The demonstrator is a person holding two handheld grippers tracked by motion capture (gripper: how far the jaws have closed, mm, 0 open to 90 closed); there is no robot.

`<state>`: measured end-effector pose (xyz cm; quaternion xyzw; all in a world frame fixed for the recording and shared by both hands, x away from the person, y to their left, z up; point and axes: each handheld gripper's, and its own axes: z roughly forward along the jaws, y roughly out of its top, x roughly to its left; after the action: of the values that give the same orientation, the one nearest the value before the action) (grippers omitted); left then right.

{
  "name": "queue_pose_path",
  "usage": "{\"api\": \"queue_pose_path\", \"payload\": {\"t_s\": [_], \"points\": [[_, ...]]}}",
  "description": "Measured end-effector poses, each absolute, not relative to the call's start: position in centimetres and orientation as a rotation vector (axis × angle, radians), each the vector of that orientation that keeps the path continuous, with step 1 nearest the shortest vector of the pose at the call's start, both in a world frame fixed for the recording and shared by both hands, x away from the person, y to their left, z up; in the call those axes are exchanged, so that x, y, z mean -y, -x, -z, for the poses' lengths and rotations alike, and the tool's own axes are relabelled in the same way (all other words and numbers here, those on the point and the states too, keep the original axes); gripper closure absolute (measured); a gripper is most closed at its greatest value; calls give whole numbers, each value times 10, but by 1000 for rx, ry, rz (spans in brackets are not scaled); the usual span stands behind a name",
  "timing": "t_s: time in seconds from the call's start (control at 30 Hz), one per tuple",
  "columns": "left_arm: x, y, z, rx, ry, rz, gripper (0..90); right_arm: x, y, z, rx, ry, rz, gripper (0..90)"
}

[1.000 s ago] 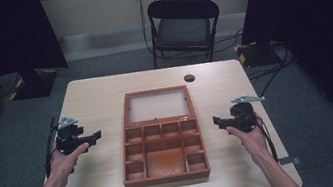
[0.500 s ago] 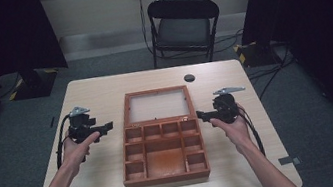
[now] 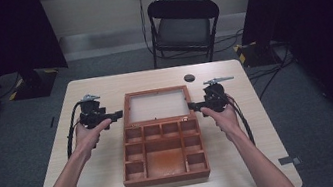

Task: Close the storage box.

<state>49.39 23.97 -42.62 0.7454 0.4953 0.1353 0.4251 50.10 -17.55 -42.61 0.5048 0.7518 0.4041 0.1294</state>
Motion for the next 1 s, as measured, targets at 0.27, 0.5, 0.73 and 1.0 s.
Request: {"api": "queue_pose_path", "payload": {"t_s": [0.27,0.5,0.73,1.0], "points": [[-231,-496,446,-1241,-1906,-241,219,167,-509,452,-2244,-1541,-1172,161],[-229,-498,454,-1250,-1926,-215,272,158,-513,462,-2263,-1545,-1124,186],[-223,-505,463,-1282,-1922,-168,288,158,-518,468,-2243,-1632,-1155,163],[-219,-508,463,-1271,-1935,-149,289,153,-522,476,-2260,-1683,-1253,141]]}}
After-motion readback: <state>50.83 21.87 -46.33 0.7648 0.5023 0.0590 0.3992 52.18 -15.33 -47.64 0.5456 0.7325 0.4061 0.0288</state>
